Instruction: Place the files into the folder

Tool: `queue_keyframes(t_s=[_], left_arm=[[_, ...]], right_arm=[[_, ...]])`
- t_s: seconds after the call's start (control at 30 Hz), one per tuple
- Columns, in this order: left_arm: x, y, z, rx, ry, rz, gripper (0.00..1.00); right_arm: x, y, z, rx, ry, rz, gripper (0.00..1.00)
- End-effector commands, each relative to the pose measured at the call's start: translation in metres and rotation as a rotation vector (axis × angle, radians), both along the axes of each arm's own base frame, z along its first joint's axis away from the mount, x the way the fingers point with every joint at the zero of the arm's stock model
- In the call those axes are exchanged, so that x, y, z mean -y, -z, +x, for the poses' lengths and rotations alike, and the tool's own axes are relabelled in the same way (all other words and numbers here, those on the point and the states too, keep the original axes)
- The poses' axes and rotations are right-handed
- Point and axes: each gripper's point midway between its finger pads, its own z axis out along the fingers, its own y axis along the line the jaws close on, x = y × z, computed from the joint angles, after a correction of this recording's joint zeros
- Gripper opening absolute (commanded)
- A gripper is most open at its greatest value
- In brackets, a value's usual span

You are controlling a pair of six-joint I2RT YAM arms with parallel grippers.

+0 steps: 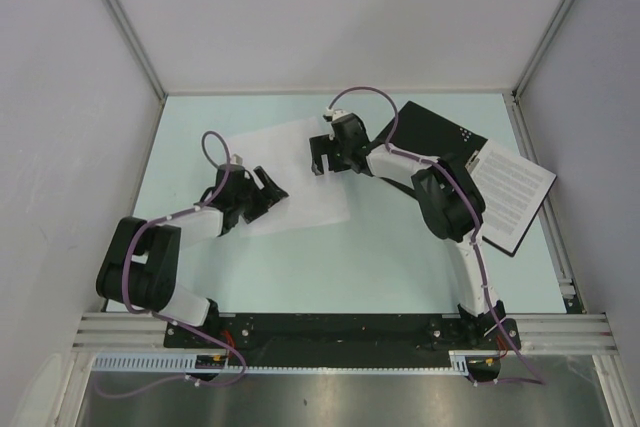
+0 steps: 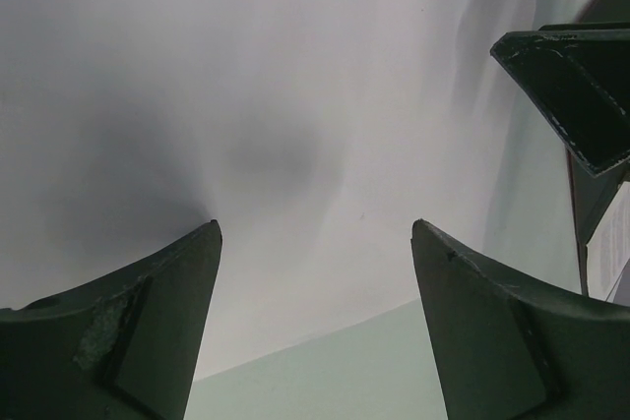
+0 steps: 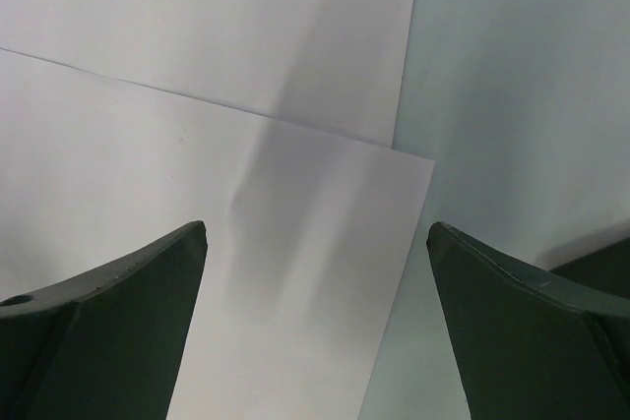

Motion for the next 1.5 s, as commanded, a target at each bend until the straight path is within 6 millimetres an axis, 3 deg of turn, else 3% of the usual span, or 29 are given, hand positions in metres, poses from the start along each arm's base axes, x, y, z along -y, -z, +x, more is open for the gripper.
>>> queue_keyframes(t_s=[0.0,0.3,0.33,0.73,0.77,0.83,0.87,0.9,1.0,1.13,1.2,1.23,1.3,1.4,1.47], left_arm=[[-0.008,-0.008,0.005,0.047,-0.043,0.009,0.84],[-0.01,-0.008,0.006,0.051,-0.051,0.015,0.84],[-0.01,-0.008,0.006,0.052,-0.052,0.014,0.84],[-0.01,-0.014,0.004,0.072,-0.042,0.027,0.84],[-0.01,-0.016,0.005,0.077,-0.039,0.027,0.84],[-0.009,-0.019,0.007,0.084,-0.032,0.031,0.85],[-0.009,-0.018,0.006,0.083,-0.029,0.032,0.85],[-0.007,-0.02,0.007,0.088,-0.024,0.028,0.86],[-0.004,-0.014,0.005,0.072,-0.015,0.022,0.86],[-0.002,-0.017,0.003,0.077,-0.007,0.015,0.85],[-0.001,-0.031,0.004,0.118,0.003,0.034,0.84],[-0.004,-0.035,0.003,0.121,-0.011,0.058,0.84],[-0.01,-0.04,-0.002,0.105,-0.045,0.064,0.86],[-0.017,-0.047,-0.008,0.094,-0.1,0.052,0.89],[-0.014,-0.044,-0.017,0.079,-0.109,0.008,0.91]], right_arm=[[-0.006,-0.002,-0.002,-0.048,0.002,0.064,1.0],[-0.017,-0.018,-0.03,-0.174,0.012,0.291,1.0],[-0.022,-0.03,-0.028,-0.155,-0.004,0.334,1.0],[-0.025,-0.084,-0.053,-0.186,-0.009,0.532,1.0],[-0.022,-0.08,-0.06,-0.225,0.017,0.557,1.0],[-0.022,-0.093,-0.064,-0.219,0.013,0.624,1.0],[-0.019,-0.084,-0.072,-0.25,0.034,0.64,1.0],[-0.023,-0.098,-0.07,-0.237,0.034,0.713,1.0],[-0.031,-0.1,-0.077,-0.255,-0.002,0.78,1.0],[-0.022,-0.094,-0.069,-0.12,-0.023,0.656,1.0],[-0.016,-0.087,-0.06,-0.047,-0.026,0.54,1.0],[-0.015,-0.073,-0.057,-0.008,-0.075,0.456,1.0],[-0.02,-0.069,-0.051,0.012,-0.117,0.374,1.0],[-0.02,-0.041,-0.05,0.039,-0.209,0.194,1.0],[-0.027,-0.043,-0.045,0.1,-0.278,0.143,1.0]])
